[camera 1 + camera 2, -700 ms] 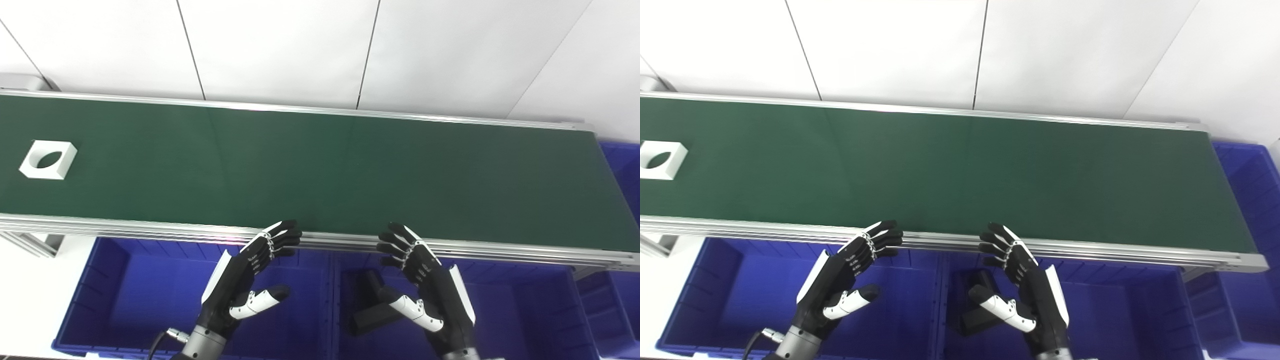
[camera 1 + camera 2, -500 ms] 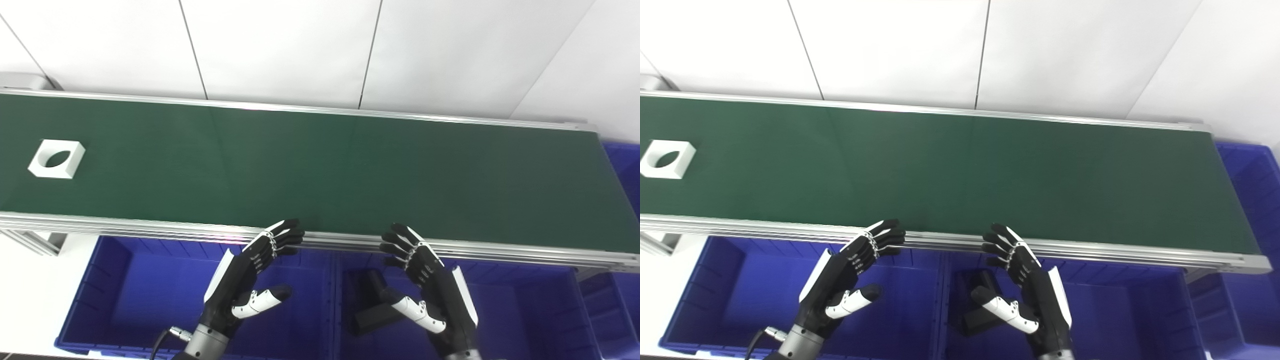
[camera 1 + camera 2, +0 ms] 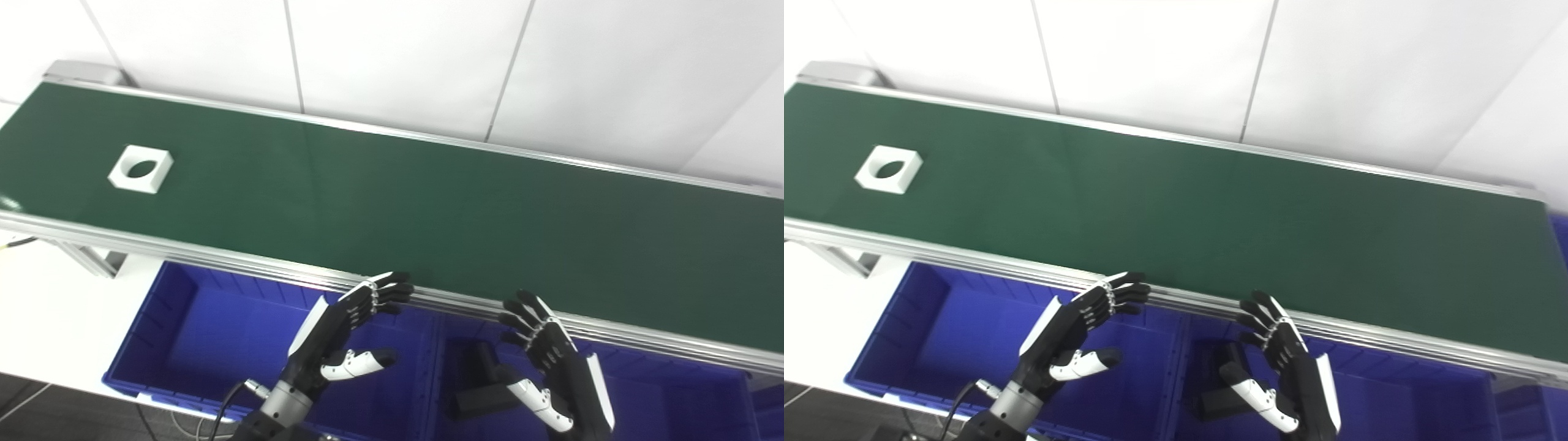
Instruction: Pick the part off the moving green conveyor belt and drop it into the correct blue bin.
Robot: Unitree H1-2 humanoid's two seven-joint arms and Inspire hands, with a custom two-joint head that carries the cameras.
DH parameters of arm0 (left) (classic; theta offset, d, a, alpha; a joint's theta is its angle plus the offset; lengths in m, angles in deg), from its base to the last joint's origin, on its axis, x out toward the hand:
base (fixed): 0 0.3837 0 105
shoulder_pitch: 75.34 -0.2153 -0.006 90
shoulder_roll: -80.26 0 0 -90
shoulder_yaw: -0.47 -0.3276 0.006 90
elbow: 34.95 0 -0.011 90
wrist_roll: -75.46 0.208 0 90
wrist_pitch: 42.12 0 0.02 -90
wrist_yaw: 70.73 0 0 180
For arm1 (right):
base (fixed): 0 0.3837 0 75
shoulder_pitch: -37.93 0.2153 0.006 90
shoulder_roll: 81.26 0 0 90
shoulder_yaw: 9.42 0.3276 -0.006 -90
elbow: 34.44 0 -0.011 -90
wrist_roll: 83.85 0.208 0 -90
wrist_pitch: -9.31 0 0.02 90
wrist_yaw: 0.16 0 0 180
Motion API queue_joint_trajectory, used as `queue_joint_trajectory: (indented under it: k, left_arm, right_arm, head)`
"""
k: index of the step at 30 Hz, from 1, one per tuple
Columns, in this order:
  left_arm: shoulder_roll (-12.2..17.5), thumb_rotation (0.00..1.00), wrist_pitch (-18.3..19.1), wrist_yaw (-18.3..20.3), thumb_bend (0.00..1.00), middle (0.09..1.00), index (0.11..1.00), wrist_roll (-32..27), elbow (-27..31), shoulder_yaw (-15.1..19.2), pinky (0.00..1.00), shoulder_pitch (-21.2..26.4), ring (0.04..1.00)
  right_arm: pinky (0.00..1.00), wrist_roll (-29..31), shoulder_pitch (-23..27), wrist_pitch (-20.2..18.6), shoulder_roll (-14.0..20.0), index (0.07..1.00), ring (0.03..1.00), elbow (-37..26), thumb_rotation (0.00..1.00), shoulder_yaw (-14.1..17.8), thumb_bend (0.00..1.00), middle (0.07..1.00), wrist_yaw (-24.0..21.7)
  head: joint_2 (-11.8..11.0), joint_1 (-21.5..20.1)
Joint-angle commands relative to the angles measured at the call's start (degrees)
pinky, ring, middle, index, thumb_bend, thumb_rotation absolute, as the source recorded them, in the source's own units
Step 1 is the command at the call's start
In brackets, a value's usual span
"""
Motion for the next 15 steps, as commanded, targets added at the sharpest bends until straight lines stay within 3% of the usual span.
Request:
queue_joint_trajectory:
  k: [1,15]
  left_arm:
    - [-0.16,0.61,-2.56,-0.83,0.82,0.795,0.825,0.82,0.69,-0.53,0.72,0.16,0.773]
    - [1.17,0.56,-2.53,-3.22,0.86,0.772,0.810,3.83,4.33,-1.91,0.68,0.36,0.737]
  right_arm:
    - [0.72,0.90,0.64,4.24,0.06,0.888,0.798,-0.27,0.48,0.36,0.65,0.834,-0.33]
    - [0.72,1.78,1.81,5.81,0.15,0.898,0.799,3.04,0.53,1.01,0.64,0.839,-0.56]
  head:
    - [-0.38,0.45]
    - [-4.42,5.78]
